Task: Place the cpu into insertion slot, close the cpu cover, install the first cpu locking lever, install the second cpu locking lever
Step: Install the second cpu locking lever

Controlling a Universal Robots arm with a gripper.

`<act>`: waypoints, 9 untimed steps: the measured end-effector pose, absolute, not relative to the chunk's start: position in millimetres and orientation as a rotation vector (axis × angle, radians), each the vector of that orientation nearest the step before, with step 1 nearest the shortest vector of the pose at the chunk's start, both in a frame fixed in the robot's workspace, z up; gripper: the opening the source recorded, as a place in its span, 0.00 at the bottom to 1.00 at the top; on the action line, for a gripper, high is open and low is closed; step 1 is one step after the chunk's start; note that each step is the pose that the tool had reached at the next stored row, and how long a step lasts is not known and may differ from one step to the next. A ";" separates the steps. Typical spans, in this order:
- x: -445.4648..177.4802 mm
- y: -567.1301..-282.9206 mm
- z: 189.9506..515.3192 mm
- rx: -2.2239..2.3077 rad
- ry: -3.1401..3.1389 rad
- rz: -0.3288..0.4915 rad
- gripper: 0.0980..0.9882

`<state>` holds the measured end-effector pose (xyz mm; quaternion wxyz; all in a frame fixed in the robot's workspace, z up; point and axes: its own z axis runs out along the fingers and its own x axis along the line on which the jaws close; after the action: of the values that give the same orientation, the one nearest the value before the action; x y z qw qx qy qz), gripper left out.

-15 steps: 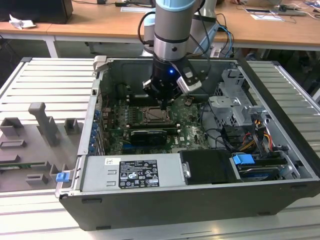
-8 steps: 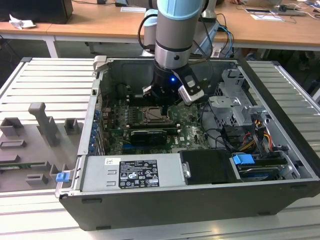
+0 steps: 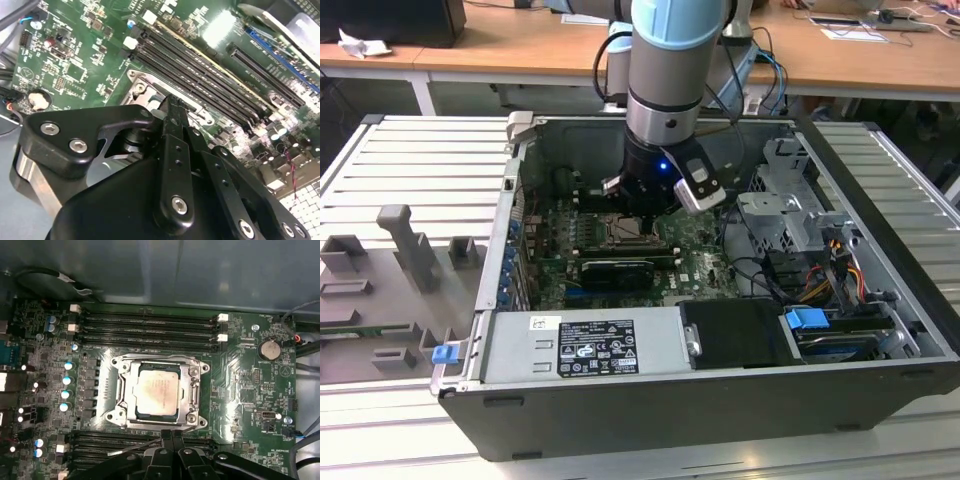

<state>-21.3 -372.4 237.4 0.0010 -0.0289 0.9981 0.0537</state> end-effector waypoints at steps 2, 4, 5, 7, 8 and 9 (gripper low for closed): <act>-26.9 -375.0 236.4 -0.092 3.134 0.170 0.01; -31.7 -377.3 236.0 -0.093 3.133 0.180 0.01; -35.0 -377.5 235.8 -0.094 3.132 0.186 0.01; -46.5 -377.7 234.4 -0.095 3.132 0.193 0.01; -52.2 -378.0 233.0 -0.096 3.132 0.196 0.01; -55.3 -378.1 231.2 -0.097 3.131 0.200 0.01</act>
<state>-55.3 -378.1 231.2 0.0012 -0.0309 0.9975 0.0636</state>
